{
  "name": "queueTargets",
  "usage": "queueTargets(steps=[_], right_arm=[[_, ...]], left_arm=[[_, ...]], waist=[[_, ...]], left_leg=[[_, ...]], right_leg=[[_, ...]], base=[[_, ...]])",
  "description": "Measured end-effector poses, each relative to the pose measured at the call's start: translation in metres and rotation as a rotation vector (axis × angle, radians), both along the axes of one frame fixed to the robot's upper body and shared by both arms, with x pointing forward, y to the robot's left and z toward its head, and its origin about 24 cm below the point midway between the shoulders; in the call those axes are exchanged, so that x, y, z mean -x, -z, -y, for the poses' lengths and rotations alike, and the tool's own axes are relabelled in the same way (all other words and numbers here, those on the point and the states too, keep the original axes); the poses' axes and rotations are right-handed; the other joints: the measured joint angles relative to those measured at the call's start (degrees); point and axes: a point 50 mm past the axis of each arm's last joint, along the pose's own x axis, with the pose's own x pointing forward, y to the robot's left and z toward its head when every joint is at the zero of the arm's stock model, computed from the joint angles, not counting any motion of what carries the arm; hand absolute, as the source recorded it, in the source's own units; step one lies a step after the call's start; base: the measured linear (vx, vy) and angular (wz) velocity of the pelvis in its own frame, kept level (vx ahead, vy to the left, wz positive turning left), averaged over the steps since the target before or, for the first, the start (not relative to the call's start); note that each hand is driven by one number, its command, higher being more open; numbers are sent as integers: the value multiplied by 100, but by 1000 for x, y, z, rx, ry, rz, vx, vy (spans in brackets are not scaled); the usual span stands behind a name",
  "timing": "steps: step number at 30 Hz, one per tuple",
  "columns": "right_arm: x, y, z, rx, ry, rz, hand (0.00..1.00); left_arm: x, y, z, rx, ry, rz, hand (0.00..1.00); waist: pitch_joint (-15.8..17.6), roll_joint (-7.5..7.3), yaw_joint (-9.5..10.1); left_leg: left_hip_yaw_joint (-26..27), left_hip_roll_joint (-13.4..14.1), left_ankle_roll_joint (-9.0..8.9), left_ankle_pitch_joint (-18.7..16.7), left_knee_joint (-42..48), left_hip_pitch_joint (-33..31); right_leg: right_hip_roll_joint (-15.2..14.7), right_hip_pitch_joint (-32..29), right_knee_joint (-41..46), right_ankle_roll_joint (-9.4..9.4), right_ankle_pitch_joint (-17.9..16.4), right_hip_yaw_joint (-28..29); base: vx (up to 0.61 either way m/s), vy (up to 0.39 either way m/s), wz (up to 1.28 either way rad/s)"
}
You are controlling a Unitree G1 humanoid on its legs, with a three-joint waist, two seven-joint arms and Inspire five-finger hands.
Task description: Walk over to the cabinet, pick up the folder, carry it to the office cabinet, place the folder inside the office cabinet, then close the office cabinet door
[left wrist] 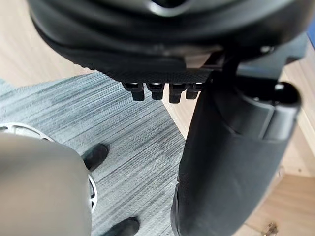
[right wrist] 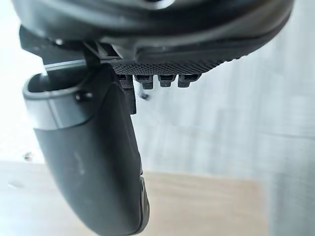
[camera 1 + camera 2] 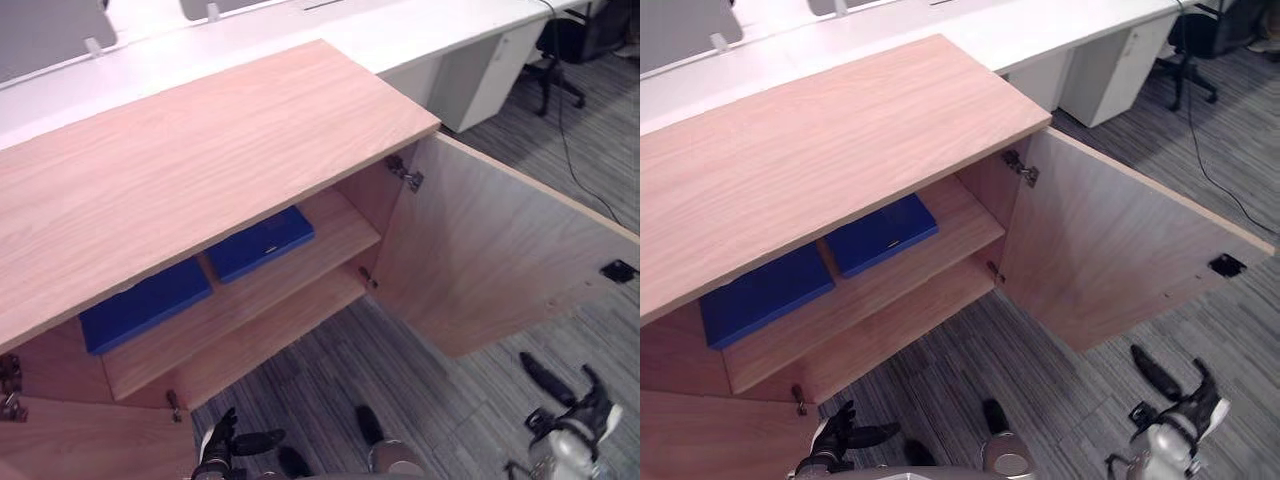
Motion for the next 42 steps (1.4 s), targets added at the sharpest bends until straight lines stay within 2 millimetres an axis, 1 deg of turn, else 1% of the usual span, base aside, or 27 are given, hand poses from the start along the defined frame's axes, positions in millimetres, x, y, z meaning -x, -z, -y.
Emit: queueTargets(steps=[1, 3, 4, 6, 8, 9, 12, 15, 18, 20, 22, 23, 24, 25, 27, 28, 29, 31, 32, 33, 34, 35, 36, 38, 39, 41, 42], right_arm=[[-9, -9, 4, 20, -10, 27, 100], [-45, -45, 15, 108, -80, 95, 100], [-53, -53, 17, 125, -101, 108, 100], [-90, -85, 12, 194, -222, 139, 100], [-111, -104, 7, 240, -295, 154, 100], [-121, -117, 7, 267, -312, 163, 100], [-123, -133, 16, 312, -305, 161, 100], [-122, -135, 18, 321, -307, 155, 100], [-122, -137, 18, 327, -295, 164, 100], [-113, -135, 12, 339, -289, 202, 100], [-96, -125, -8, 323, -303, 282, 100], [-92, -123, -14, 317, -313, 301, 100], [-83, -117, -28, 305, -340, 328, 100], [-78, -114, -36, 298, -354, 346, 100], [-55, -104, -71, 255, -413, 417, 100], [-48, -101, -78, 240, -426, 429, 100], [-28, -88, -103, 175, -467, 443, 100], [-15, -78, -116, 130, -489, 430, 100], [-4, -72, -126, 99, -515, 411, 100], [15, -61, -143, 37, -573, 375, 100], [25, -57, -155, -11, -612, 357, 100], [35, -52, -166, -68, -646, 344, 100], [46, -47, -182, -141, -699, 324, 100], [55, -42, -202, -218, -783, 306, 100], [61, -40, -220, -284, -877, 292, 100], [68, -37, -233, -330, -954, 270, 100], [69, -38, -244, -359, -1046, 270, 100]], left_arm=[[-1, 0, 0, 0, 4, 5, 100], [-2, -1, 1, 5, 14, 13, 100], [-2, -1, 1, 6, 17, 15, 100], [-5, -2, 4, 8, 33, 25, 100], [-12, -5, 9, 14, 65, 56, 100], [-20, -7, 16, 24, 92, 89, 100], [-32, -10, 27, 44, 125, 123, 100], [-35, -10, 34, 56, 150, 129, 100], [-34, -10, 37, 59, 158, 126, 100], [-33, -9, 37, 59, 146, 119, 100], [-30, -7, 32, 50, 112, 106, 100], [-30, -7, 31, 46, 107, 103, 100], [-29, -7, 31, 44, 93, 98, 100], [-28, -6, 31, 42, 85, 93, 100], [-24, -4, 34, 49, 54, 78, 100], [-24, -3, 35, 53, 48, 78, 100], [-23, -2, 37, 59, 43, 71, 100], [-22, -2, 36, 51, 53, 66, 100], [-22, -2, 35, 46, 57, 64, 100], [-21, -2, 30, 33, 59, 59, 100], [-21, -2, 27, 24, 57, 59, 100], [-20, -2, 24, 14, 58, 55, 100], [-20, -2, 19, 1, 63, 52, 100], [-19, -3, 14, -13, 68, 47, 100], [-20, -2, 12, -22, 84, 40, 100], [-21, -2, 10, -35, 106, 30, 100], [-22, -2, 8, -49, 133, 22, 100]], waist=[[27, 40, 0], [148, 190, -14], [171, 230, -21], [306, 361, -5], [420, 446, 14], [498, 511, 27], [674, 611, 38], [735, 668, 21], [746, 689, 12], [749, 718, 10], [750, 717, -50], [751, 716, -67], [751, 715, -95], [753, 712, -120], [764, 693, -223], [775, 668, -228], [772, 610, -249], [744, 558, -265], [707, 507, -268], [648, 410, -277], [627, 348, -294], [583, 256, -304], [527, 135, -310], [486, -6, -317], [461, -95, -313], [431, -147, -312], [402, -197, -302]], left_leg=[[42, 15, 7, -69, 113, -53], [63, 88, 66, -309, 582, -324], [67, 117, 82, -381, 692, -397], [68, 246, 158, -620, 1055, -612], [65, 327, 182, -745, 1221, -711], [24, 355, 210, -804, 1319, -812], [-60, 409, 254, -845, 1428, -928], [-275, 411, 254, -842, 1457, -967], [-339, 401, 262, -842, 1473, -1015], [-440, 402, 276, -839, 1505, -1077], [-586, 408, 299, -811, 1511, -1151], [-632, 410, 295, -807, 1518, -1164], [-688, 421, 276, -797, 1526, -1164], [-729, 421, 267, -790, 1528, -1164], [-893, 425, 243, -777, 1564, -1140], [-934, 429, 237, -775, 1588, -1126], [-974, 508, 194, -764, 1665, -1065], [-1002, 552, 176, -759, 1694, -1024], [-1016, 587, 163, -761, 1721, -1018], [-1036, 633, 133, -763, 1752, -1006], [-1049, 653, 124, -763, 1758, -978], [-1056, 667, 118, -765, 1762, -973], [-1059, 682, 111, -765, 1771, -958], [-1065, 690, 100, -766, 1773, -894], [-1111, 691, 98, -784, 1787, -809], [-1172, 690, 100, -803, 1826, -781], [-1241, 680, 103, -810, 1852, -783]], right_leg=[[0, -47, 5, 14, 9, 63], [1, -250, 27, 112, 88, 273], [13, -291, 25, 134, 121, 338], [75, -430, -15, 184, 233, 545], [94, -495, -39, 230, 276, 615], [96, -564, -48, 267, 314, 629], [102, -620, -68, 320, 459, 581], [89, -613, -69, 300, 539, 399], [93, -616, -71, 291, 561, 320], [80, -617, -87, 284, 574, 253], [79, -613, -145, 242, 606, 182], [77, -610, -150, 241, 607, 173], [88, -594, -152, 240, 607, 164], [97, -583, -158, 240, 607, 158], [115, -475, -229, 205, 582, 104], [122, -433, -248, 170, 562, 85], [189, -335, -251, 102, 532, 49], [226, -271, -252, 62, 467, 17], [250, -253, -247, 55, 440, -5], [282, -226, -242, 44, 434, -37], [296, -190, -239, 37, 431, -55], [306, -182, -235, 28, 432, -70], [320, -166, -222, 6, 434, -78], [337, -125, -152, -26, 467, -88], [336, -26, -120, -24, 460, -135], [325, 44, -114, -32, 448, -202], [307, 84, -91, -26, 432, -272]], base=[[46, -46, -52], [59, -48, -44], [68, -47, -48], [68, -37, -50], [33, -13, -28], [8, 7, -10], [-8, 24, 2], [-29, 52, 8], [-51, 33, 11], [-69, 20, 16], [-60, -7, 14], [-45, -16, 4], [-31, -12, 0], [-34, -17, -1], [-15, -10, 0], [-20, -36, 2], [-11, -32, 1], [-3, -16, 1], [6, -43, 4], [10, -54, 4], [5, -57, 4], [8, -53, 2], [7, -39, 1], [8, -7, 3], [12, -6, 10], [2, 12, 17], [-12, 24, 32]])
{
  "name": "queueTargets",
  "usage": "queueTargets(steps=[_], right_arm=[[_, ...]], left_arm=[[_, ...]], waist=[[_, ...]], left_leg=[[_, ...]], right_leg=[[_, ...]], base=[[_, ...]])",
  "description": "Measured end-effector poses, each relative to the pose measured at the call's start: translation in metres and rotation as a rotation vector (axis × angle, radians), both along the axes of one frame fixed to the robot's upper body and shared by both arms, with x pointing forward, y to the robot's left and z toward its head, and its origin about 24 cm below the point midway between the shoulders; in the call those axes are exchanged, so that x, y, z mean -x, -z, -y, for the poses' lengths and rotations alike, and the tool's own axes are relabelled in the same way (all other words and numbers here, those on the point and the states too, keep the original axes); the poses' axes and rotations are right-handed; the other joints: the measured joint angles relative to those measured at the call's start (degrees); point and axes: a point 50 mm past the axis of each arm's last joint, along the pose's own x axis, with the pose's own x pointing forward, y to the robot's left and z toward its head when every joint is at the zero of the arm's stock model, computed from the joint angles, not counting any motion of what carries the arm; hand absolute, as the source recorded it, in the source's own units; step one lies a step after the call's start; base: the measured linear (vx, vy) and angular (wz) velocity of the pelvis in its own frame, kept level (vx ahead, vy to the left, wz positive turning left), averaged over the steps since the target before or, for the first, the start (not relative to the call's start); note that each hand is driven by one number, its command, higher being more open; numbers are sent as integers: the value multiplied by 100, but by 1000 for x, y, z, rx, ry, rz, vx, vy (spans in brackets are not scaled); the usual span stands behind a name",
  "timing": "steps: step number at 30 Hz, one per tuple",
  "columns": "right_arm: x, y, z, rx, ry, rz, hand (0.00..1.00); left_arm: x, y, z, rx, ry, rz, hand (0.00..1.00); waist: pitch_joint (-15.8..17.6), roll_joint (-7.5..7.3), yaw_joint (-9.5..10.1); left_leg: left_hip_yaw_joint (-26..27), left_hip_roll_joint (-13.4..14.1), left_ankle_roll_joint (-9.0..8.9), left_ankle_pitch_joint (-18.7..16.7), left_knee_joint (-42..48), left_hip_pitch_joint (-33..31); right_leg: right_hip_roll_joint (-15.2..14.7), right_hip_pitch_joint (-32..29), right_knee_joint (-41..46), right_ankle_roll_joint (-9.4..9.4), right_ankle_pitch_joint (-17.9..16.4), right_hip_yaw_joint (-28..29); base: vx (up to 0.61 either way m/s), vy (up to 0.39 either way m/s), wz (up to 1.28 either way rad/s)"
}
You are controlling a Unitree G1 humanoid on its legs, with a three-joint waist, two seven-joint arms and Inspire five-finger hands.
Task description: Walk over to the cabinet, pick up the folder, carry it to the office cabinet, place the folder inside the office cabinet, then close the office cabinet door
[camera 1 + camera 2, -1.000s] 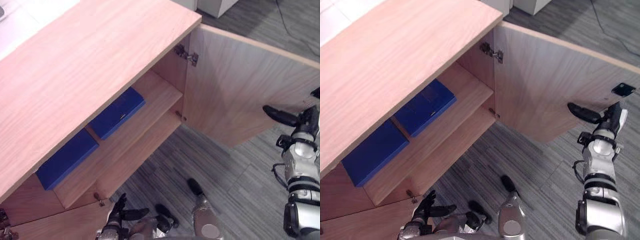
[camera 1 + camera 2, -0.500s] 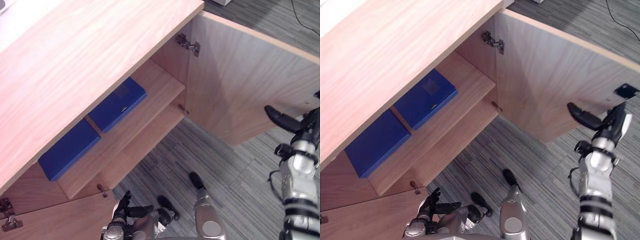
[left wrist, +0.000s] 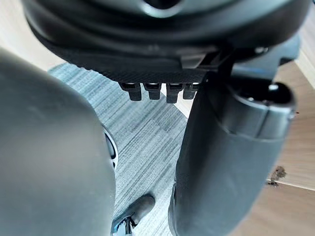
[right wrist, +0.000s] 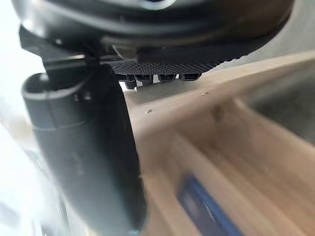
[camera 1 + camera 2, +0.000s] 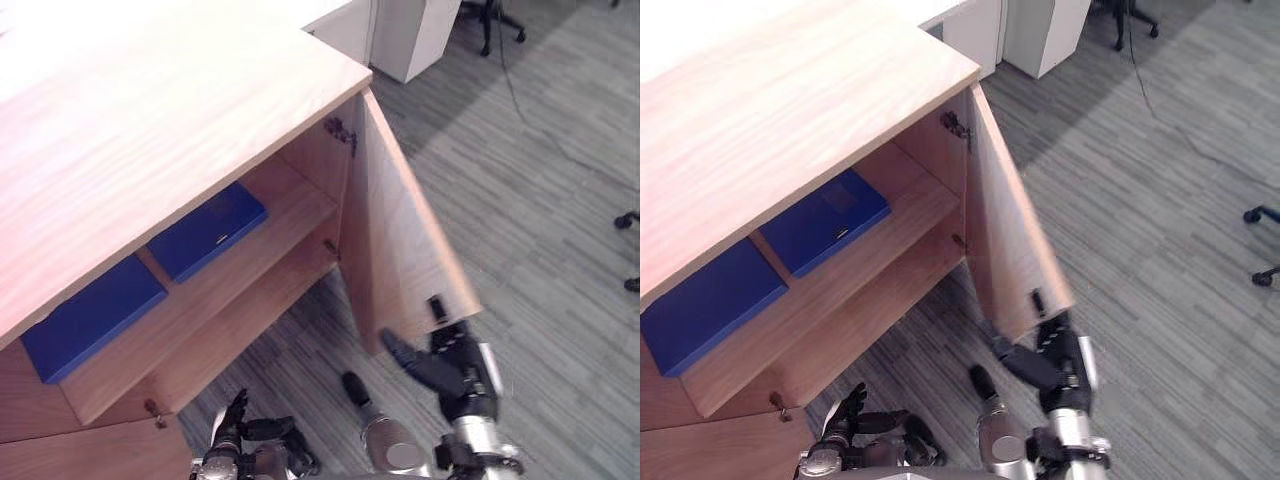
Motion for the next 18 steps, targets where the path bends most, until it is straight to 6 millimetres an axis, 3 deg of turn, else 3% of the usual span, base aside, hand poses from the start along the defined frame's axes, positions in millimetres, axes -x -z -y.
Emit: queueTargets(steps=[4, 8, 13, 15, 18], right_arm=[[-14, -22, -27, -39, -239, 153, 100], [-46, -50, -30, 34, -258, 362, 100], [-112, -46, -19, 269, -146, 447, 100], [-150, -51, -2, 336, 9, 449, 100], [-158, -42, 22, 395, 171, 405, 100]], left_arm=[[-5, -1, -2, -12, 27, -5, 100], [-7, -2, -4, -23, 36, 2, 100], [-10, -3, -4, -27, 23, 7, 100], [-14, -5, -4, -26, -5, 31, 100], [-12, -6, -11, -21, -72, 37, 100]], waist=[[-96, -133, 219], [-196, -249, 341], [-272, -278, 555], [-276, -265, 794], [-263, -230, 862]], left_leg=[[-457, -108, 53, 47, 1, -9], [-905, -275, 86, 190, -129, -127], [-1451, -566, 148, 582, -581, -223], [-1721, -674, 170, 828, -860, -222], [-1992, -763, 155, 1077, -1136, -223]], right_leg=[[-107, 148, 175, -29, -173, -480], [-256, 198, 241, -41, -293, -933], [-463, 216, 254, -49, -384, -1520], [-534, 221, 253, -53, -409, -1811], [-578, 237, 270, -56, -427, -2076]], base=[[-14, 19, 57], [-14, 2, 67], [-7, -16, 65], [-3, -42, 66], [-38, -29, 51]])
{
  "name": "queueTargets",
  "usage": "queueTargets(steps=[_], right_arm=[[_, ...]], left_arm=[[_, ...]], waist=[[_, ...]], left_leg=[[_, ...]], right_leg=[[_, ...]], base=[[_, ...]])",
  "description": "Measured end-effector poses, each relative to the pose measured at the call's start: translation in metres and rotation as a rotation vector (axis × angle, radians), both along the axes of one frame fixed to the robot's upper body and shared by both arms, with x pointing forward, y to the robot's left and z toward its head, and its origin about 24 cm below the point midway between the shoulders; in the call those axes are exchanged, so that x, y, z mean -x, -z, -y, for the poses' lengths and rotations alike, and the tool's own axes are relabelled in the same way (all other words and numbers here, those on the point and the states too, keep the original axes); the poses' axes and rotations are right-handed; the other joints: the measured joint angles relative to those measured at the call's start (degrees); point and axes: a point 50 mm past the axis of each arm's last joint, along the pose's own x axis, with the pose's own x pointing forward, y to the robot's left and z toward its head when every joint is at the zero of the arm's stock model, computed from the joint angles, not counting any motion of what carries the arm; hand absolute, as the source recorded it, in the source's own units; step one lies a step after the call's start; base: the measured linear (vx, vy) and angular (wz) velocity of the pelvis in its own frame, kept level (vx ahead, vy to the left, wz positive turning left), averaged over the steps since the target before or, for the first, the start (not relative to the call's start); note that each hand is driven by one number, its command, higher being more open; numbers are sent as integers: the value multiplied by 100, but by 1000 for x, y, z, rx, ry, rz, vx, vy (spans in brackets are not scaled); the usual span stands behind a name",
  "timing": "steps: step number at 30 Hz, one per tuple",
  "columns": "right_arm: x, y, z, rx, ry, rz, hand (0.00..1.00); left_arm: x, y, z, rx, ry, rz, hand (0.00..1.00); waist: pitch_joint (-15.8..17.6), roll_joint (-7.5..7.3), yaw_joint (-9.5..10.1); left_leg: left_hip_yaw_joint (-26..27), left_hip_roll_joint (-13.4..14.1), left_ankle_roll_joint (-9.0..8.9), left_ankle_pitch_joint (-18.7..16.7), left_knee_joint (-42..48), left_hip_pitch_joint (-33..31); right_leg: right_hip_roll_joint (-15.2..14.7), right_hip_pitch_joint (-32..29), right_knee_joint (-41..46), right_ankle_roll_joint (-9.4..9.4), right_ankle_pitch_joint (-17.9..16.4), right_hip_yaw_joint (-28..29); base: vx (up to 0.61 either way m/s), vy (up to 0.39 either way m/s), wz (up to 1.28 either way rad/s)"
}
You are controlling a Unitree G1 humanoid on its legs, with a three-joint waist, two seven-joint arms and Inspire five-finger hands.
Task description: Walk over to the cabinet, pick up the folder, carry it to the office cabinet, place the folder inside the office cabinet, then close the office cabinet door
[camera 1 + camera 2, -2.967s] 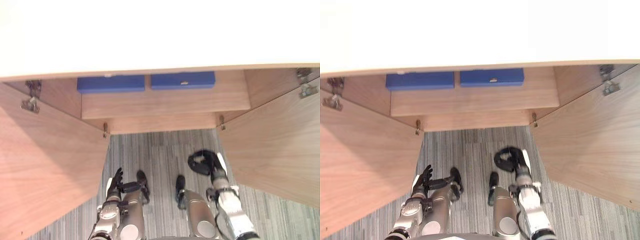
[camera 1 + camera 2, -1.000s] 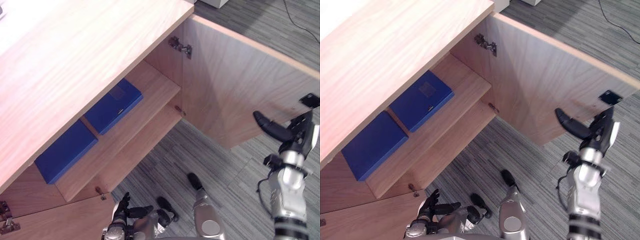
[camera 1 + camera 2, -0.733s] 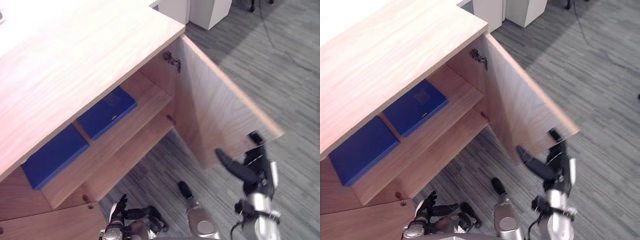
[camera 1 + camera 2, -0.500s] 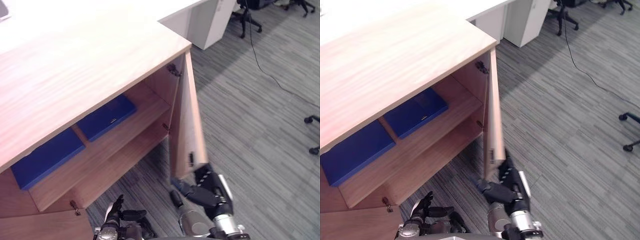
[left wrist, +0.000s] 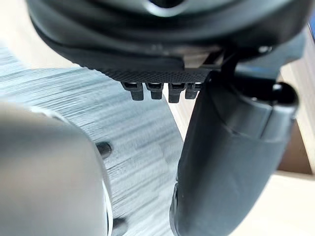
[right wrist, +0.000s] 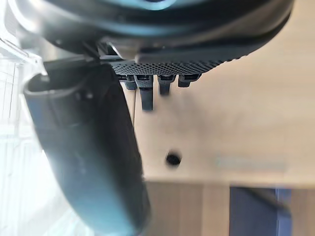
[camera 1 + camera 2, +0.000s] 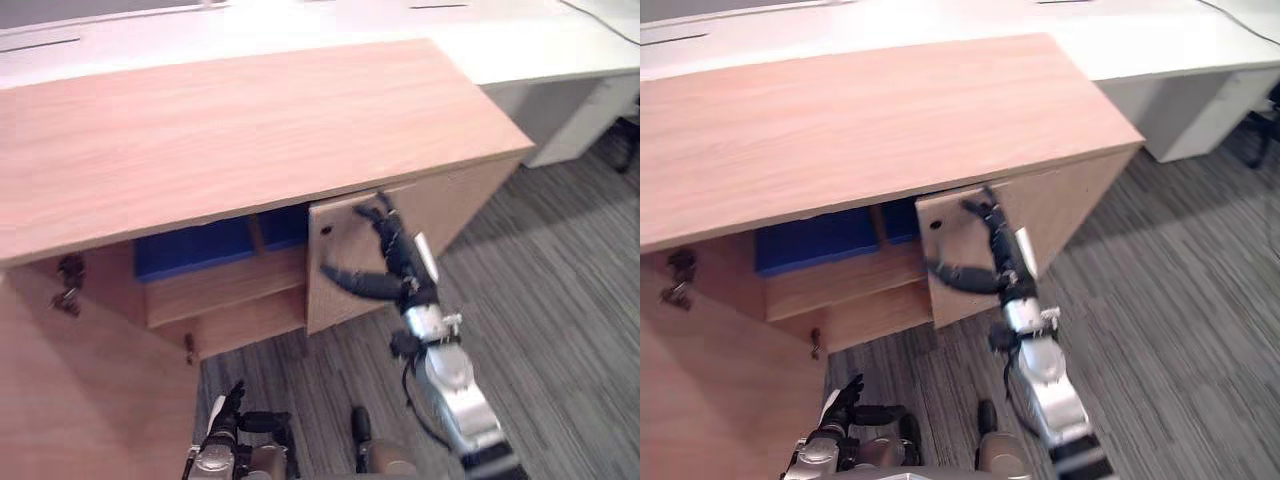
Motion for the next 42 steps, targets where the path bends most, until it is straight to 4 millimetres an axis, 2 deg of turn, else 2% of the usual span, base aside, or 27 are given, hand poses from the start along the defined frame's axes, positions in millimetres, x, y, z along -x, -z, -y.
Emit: queueTargets(steps=[2, 3, 8, 11, 12, 13, 14, 15, 16, 18, 20, 21, 25, 27, 29, 30, 32, 34, 37, 40, 41, 42], right_arm=[[-8, 7, 8, 17, 47, -54, 100], [-10, 9, 19, 28, 103, -56, 100], [-2, 19, 38, 6, 204, -73, 100], [16, 54, 62, 20, 286, -219, 100], [28, 83, 72, 30, 318, -373, 100], [49, 116, 82, 31, 356, -552, 100], [61, 132, 85, 28, 370, -649, 100], [87, 159, 86, 8, 394, -813, 100], [100, 170, 85, -6, 404, -884, 100], [143, 198, 83, -91, 477, -1077, 100], [160, 203, 87, -145, 540, -1125, 100], [162, 203, 93, -169, 580, -1118, 100], [155, 194, 106, -193, 659, -1051, 100], [136, 185, 107, -192, 645, -967, 100], [121, 179, 106, -196, 628, -922, 100], [117, 177, 105, -199, 624, -913, 100], [111, 174, 104, -201, 615, -894, 100], [114, 176, 102, -201, 614, -905, 100], [128, 183, 101, -192, 616, -954, 100], [135, 185, 100, -188, 617, -973, 100], [136, 186, 100, -188, 617, -978, 100], [138, 186, 100, -188, 618, -982, 100]], left_arm=[[1, 1, -1, -1, -18, -5, 100], [1, 1, 2, 11, -31, 2, 100], [11, 1, -3, 43, -144, 12, 100], [20, 1, -5, 79, -249, 29, 100], [24, 1, -6, 99, -304, 44, 100], [27, 0, -6, 118, -351, 62, 100], [28, 0, -7, 128, -378, 73, 100], [35, -1, -9, 145, -433, 82, 100], [40, -1, -11, 151, -469, 84, 100], [66, 0, -23, 147, -611, 76, 100], [79, -3, -34, 126, -677, 84, 100], [85, -6, -40, 114, -700, 99, 100], [84, -21, -52, 91, -711, 192, 100], [73, -38, -61, 74, -704, 295, 100], [63, -52, -69, 60, -705, 383, 100], [59, -58, -72, 52, -700, 415, 100], [42, -82, -81, 20, -667, 547, 100], [32, -101, -88, -12, -640, 640, 100], [13, -127, -100, -67, -560, 757, 100], [-1, -136, -96, -62, -489, 795, 100], [-8, -137, -89, -44, -444, 804, 100], [-8, -136, -88, -28, -490, 814, 100]], waist=[[1, 43, 27], [12, 119, 90], [-15, 210, 169], [-54, 202, 204], [-74, 211, 264], [-93, 217, 378], [-94, 238, 435], [-94, 284, 514], [-106, 311, 524], [-119, 430, 515], [-117, 430, 542], [-107, 426, 594], [-93, 414, 791], [-85, 411, 872], [-51, 420, 919], [-37, 417, 944], [39, 425, 982], [82, 442, 968], [109, 444, 958], [122, 424, 895], [128, 412, 841], [134, 402, 816]], left_leg=[[-122, -43, -25, 107, -132, 23], [-293, -103, -2, 210, -305, 34], [-755, -233, -65, 613, -974, 214], [-1211, -322, -90, 670, -1232, 330], [-1345, -349, -93, 680, -1232, 334], [-1516, -396, -93, 679, -1232, 333], [-1561, -411, -93, 679, -1232, 324], [-1656, -449, -93, 681, -1232, 306], [-1727, -475, -99, 689, -1232, 297], [-2027, -559, -77, 956, -1231, 303], [-2273, -673, 4, 1024, -1196, 332], [-2349, -714, 11, 1033, -1194, 338], [-2518, -770, 7, 1033, -1193, 490], [-2588, -773, 2, 1030, -1193, 521], [-2591, -777, -3, 1025, -1195, 521], [-2589, -786, -4, 1021, -1195, 520], [-2607, -841, -20, 1002, -1200, 495], [-2578, -841, 31, 912, -1228, 445], [-2573, -805, -7, 983, -1229, 442], [-2576, -790, 42, 1030, -1226, 409], [-2566, -785, 41, 1031, -1223, 407], [-2530, -782, 37, 1028, -1214, 410]], right_leg=[[-6, 21, 13, 14, -87, -117], [-51, 48, 11, 14, -127, -299], [-93, 144, -14, 27, -175, -720], [-144, 391, -48, 69, -323, -1163], [-168, 504, -56, 74, -382, -1345], [-208, 608, -57, 97, -443, -1543], [-227, 658, -55, 105, -483, -1646], [-263, 777, -62, 147, -551, -1867], [-288, 823, -61, 157, -589, -1982], [-361, 1076, -38, 220, -708, -2482], [-428, 1218, -26, 215, -756, -2734], [-447, 1277, -23, 185, -775, -2790], [-490, 1489, 132, 106, -821, -2890], [-506, 1519, 231, 18, -880, -2898], [-524, 1515, 264, 7, -942, -2896], [-525, 1512, 275, 29, -976, -2895], [-551, 1511, 278, 40, -1144, -2889], [-560, 1470, 300, 68, -1265, -2905], [-526, 1495, 301, 63, -1303, -2962], [-506, 1482, 287, 77, -1291, -2966], [-502, 1477, 280, 121, -1264, -2947], [-500, 1472, 267, 123, -1262, -2897]], base=[[-90, -20, 46], [-67, -14, 61], [-50, 2, 55], [22, -6, 95], [59, -4, 104], [79, -3, 104], [111, 1, 106], [151, 8, 86], [196, 17, 108], [204, 22, 106], [208, 12, 86], [188, 9, 70], [80, -5, 49], [-11, -28, 23], [-49, -26, 6], [-83, -39, 2], [-128, -49, 7], [-128, -33, 15], [-59, -37, 11], [11, -34, 1], [34, -47, -4], [37, -42, -8]])
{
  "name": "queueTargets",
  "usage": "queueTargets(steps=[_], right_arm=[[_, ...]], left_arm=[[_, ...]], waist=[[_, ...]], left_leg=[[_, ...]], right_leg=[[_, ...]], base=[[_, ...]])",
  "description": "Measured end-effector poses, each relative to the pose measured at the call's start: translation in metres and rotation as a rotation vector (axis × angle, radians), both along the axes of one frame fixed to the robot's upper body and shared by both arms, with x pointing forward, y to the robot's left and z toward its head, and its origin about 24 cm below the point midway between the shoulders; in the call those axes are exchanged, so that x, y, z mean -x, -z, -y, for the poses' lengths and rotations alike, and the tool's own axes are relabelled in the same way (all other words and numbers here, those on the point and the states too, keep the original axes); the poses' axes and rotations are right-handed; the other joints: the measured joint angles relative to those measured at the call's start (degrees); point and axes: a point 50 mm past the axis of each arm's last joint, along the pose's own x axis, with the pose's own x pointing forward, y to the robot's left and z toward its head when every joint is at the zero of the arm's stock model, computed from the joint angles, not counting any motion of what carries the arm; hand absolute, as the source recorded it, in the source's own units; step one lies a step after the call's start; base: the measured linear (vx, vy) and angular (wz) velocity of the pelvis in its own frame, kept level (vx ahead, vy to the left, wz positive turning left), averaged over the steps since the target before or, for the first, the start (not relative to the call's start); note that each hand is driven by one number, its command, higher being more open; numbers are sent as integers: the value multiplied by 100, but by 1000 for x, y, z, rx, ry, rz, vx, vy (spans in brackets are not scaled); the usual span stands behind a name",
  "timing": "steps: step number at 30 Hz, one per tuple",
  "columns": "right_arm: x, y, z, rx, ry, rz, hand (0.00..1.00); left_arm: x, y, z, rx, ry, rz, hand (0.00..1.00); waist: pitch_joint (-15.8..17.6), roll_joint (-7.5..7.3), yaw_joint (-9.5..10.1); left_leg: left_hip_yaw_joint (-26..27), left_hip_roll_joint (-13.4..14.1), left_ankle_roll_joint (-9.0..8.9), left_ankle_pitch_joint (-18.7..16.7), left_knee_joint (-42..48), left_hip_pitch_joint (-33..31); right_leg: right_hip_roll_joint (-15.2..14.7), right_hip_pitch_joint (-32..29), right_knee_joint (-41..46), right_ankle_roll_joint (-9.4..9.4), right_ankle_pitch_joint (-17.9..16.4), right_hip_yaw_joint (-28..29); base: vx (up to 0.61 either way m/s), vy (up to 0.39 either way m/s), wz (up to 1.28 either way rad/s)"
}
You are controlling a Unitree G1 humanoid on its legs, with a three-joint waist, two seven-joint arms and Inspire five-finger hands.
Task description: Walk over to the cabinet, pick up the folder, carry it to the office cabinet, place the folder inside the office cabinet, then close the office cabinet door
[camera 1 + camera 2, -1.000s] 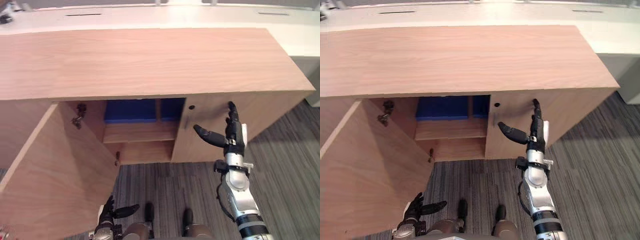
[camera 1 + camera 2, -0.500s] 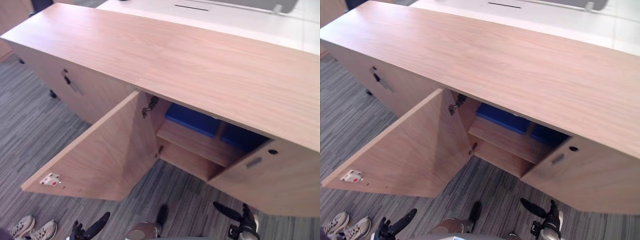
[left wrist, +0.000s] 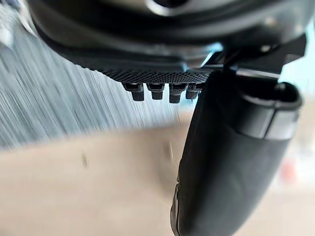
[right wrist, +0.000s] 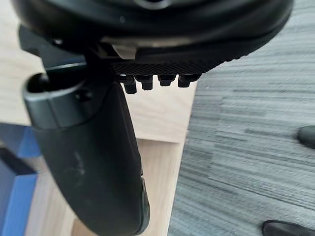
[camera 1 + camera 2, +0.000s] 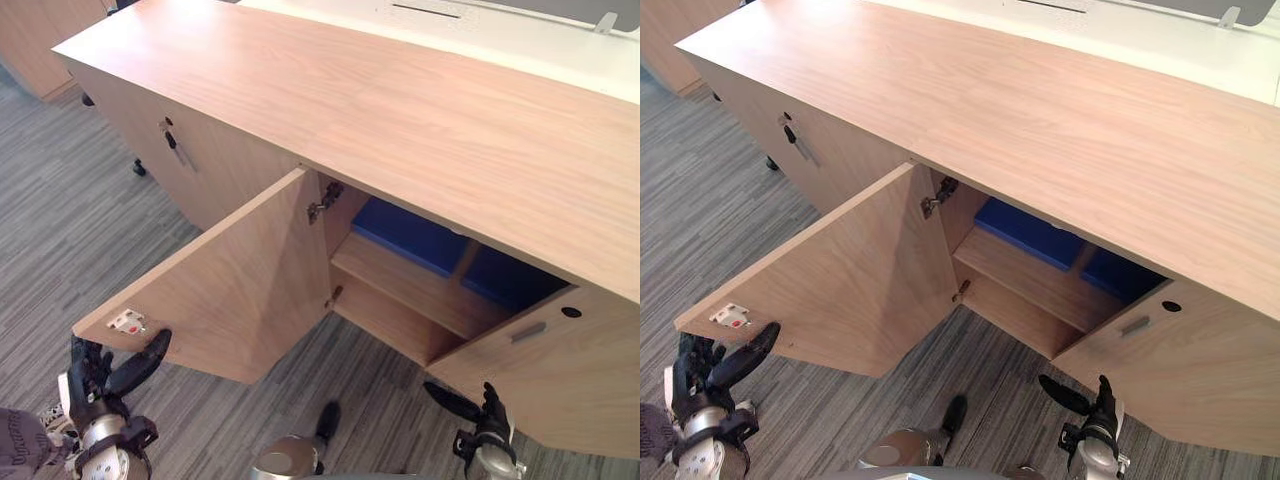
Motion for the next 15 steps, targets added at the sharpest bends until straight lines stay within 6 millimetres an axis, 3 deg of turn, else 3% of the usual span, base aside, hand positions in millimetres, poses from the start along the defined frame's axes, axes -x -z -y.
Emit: queueTargets(steps=[8, 15], right_arm=[[1, 8, -10, -43, -30, -36, 100], [29, 22, -21, -80, -42, -138, 100]], left_arm=[[30, 5, -2, -26, -55, -49, 100], [53, 15, 33, 32, 2, -83, 100]], waist=[[37, -71, 17], [26, -76, 14]], left_leg=[[663, 224, -72, -51, -9, 52], [1176, 468, -138, -72, -14, -28]], right_leg=[[94, -229, -28, -25, 107, 880], [251, -493, -3, -67, 130, 1301]], base=[[-36, -3, -36], [-143, 6, -22]])
